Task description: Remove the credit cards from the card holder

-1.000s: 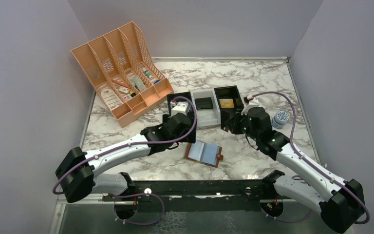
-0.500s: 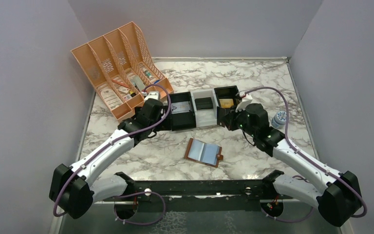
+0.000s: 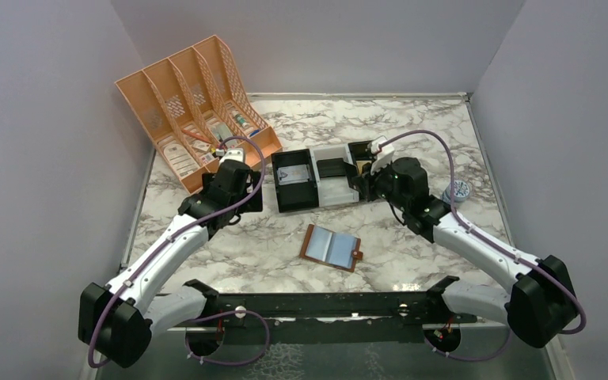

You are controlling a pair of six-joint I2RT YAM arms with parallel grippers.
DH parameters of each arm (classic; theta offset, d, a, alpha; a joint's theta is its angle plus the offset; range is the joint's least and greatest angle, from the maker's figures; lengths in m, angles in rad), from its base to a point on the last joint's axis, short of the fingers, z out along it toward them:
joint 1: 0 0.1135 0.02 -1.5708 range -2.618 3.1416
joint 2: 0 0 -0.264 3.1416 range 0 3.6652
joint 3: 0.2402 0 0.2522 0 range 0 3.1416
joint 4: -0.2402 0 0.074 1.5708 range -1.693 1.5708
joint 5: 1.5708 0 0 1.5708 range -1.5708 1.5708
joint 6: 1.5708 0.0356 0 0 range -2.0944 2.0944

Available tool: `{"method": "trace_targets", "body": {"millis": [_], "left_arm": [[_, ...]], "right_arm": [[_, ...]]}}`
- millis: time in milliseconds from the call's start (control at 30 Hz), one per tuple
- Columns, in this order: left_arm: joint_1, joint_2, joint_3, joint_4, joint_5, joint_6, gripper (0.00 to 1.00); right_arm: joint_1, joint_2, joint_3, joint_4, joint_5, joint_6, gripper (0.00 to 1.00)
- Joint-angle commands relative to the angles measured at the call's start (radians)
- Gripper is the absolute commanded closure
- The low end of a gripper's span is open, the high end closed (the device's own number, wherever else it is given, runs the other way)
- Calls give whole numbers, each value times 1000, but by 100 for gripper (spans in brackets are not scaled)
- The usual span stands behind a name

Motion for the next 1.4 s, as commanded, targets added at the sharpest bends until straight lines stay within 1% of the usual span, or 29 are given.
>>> {"method": "trace_targets", "body": {"millis": [0, 167, 333, 433, 533, 567, 633, 733, 800, 867, 1000, 1100, 1233, 1367], "left_arm": [[7, -39, -3, -11, -54, -12, 1], [9, -55, -12, -13, -89, -8, 1], [11, -73, -17, -15, -132, -6, 1], [13, -81, -23, -13, -145, -7, 1], [13, -83, -25, -13, -159, -7, 1], [14, -83, -25, -13, -162, -7, 1], [14, -84, -25, -14, -166, -7, 1], [14, -86, -27, -15, -169, -7, 1], [14, -90, -28, -15, -169, -7, 1], [14, -91, -28, -15, -170, -7, 1], [14, -89, -30, -14, -172, -4, 1], [14, -89, -29, -15, -171, -1, 1], [13, -87, -31, -15, -172, 2, 1], [14, -84, -30, -14, -168, 4, 1]], "right_arm": [[0, 25, 32, 111, -48, -142, 99], [10, 60, 13, 177, -88, -313, 99], [55, 129, 72, 138, -64, -536, 99], [118, 188, 94, 153, 56, -647, 99], [216, 238, 62, 258, 169, -810, 99], [228, 255, 59, 276, 197, -835, 99], [231, 281, 78, 280, 254, -820, 99], [231, 290, 86, 300, 254, -848, 99], [226, 295, 84, 288, 200, -882, 99], [207, 309, 91, 281, 170, -883, 99], [122, 328, 142, 190, 46, -833, 99], [81, 331, 170, 115, -62, -850, 99], [44, 367, 210, 71, -71, -853, 99], [43, 413, 239, 57, -79, -899, 99]]}}
